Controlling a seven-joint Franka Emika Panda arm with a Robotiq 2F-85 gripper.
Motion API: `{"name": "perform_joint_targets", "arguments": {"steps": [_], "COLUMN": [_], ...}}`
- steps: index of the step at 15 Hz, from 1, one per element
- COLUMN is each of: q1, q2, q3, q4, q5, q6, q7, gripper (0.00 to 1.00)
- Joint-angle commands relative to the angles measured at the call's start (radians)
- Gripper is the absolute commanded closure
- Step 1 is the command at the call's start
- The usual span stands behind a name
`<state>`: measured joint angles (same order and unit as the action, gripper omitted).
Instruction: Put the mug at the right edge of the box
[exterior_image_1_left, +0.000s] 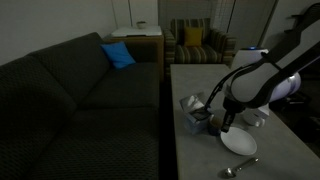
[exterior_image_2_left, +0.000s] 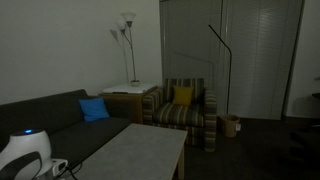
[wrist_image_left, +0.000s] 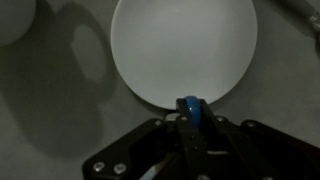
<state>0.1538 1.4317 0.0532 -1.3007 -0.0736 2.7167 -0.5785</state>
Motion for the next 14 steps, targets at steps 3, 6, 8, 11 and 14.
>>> {"name": "perform_joint_targets", "arguments": {"steps": [3, 6, 8, 11, 14], "q1": [0.024, 0.016, 0.004, -0.049, -0.073], "q2": [-0.03, -0.014, -0.003, 0.009, 0.017], "q3": [-0.03, -0.026, -0.022, 0.008, 0.006], "q4": [-0.036, -0.013, 0.003, 0.027, 0.052], "q5": [0.008, 0.011, 0.01, -0.045, -0.066], "q6": [-0.003, 0.0, 0.001, -0.015, -0.033], "q7": [0.098, 0.131, 0.142, 0.159, 0.161], "gripper": [0.97, 0.97, 0.97, 0.97, 0.97]}}
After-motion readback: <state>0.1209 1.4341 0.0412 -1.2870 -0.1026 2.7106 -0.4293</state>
